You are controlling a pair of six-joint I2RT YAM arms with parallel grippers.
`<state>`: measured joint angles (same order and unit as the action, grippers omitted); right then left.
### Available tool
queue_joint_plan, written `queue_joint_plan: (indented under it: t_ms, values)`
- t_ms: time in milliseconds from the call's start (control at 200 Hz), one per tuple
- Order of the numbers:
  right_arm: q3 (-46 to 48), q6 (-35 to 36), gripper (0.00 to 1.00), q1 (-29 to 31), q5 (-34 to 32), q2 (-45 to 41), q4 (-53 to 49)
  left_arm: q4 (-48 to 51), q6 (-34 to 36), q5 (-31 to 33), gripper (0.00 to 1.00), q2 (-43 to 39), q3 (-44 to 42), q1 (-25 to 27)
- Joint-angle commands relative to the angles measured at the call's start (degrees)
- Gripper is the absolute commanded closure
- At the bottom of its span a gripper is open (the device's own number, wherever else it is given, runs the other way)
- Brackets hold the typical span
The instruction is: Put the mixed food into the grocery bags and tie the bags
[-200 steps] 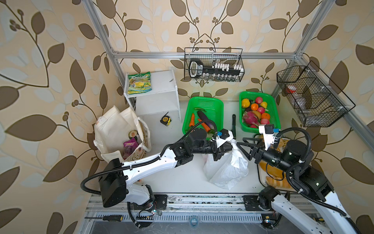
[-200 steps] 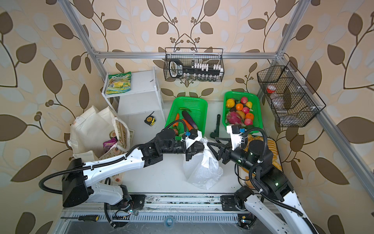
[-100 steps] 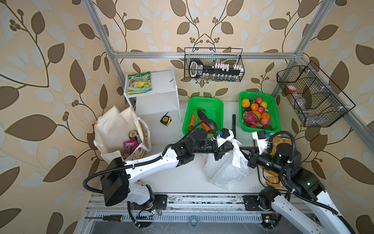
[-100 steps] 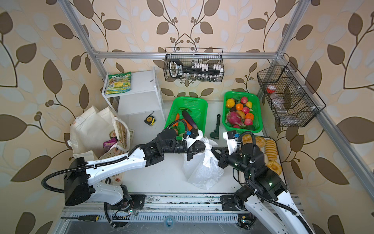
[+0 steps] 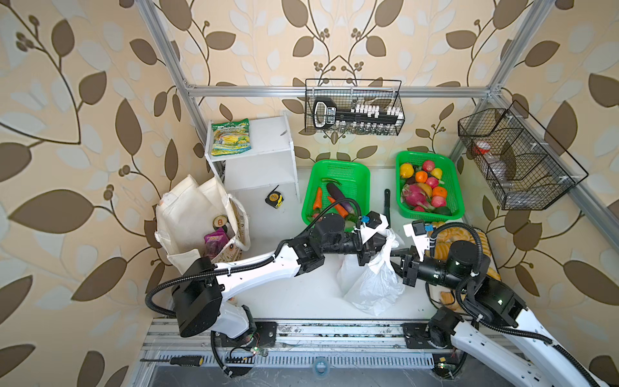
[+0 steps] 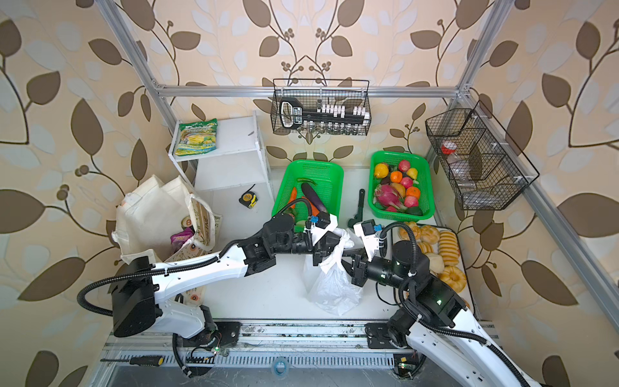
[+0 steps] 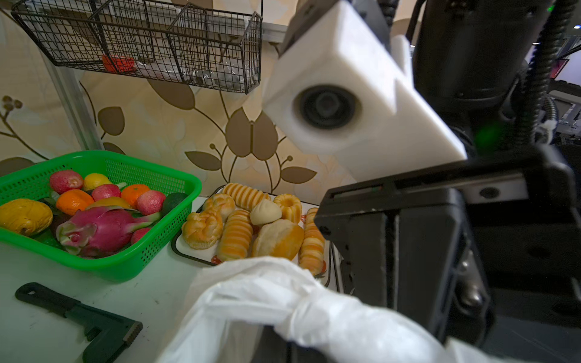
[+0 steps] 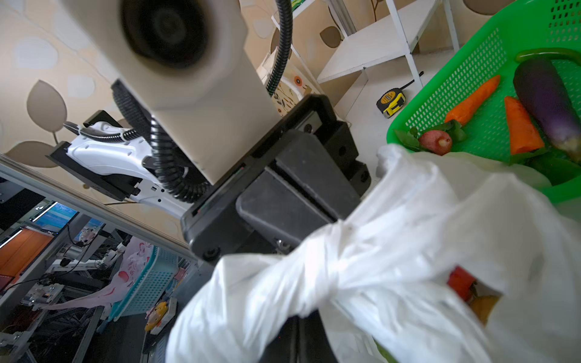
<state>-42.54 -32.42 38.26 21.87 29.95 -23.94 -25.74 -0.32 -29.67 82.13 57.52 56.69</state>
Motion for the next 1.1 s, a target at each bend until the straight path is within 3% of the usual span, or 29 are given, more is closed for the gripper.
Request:
queue_joint_plan:
  t_ms: [0,440,570,735,905,1095]
  values:
    - [-2.35,6.47,0.93,0.28,-6.58,-1.85,-4.96,-5.06,-1.44,-1.01,1.00,-0.38,-0.37,0.18]
    - [0.65,27.45,0.69,0.27,-26.07,-11.39,-6.80,-5.73,-1.83,-1.35,1.00,-0.65,-0.92,-0.13]
    - [2.51,36.74,0.58,0.24,-24.56,-11.54,-3.03,-5.65,-2.14,-1.88,1.00,-0.65,-0.70,-0.08]
    - [4.49,48.66,0.50,0.24,-17.16,-10.58,0.40,-5.03,-2.32,-3.05,1.00,-0.48,-0.35,-0.09]
    - [3.96,51.04,0.53,0.29,-16.39,-8.50,2.76,-4.71,-2.52,-3.81,1.00,-0.55,-0.28,-0.09]
    - [3.63,52.16,0.70,0.28,-13.57,-8.21,3.41,-3.52,-2.06,-3.99,1.00,-0.92,-0.23,-0.05]
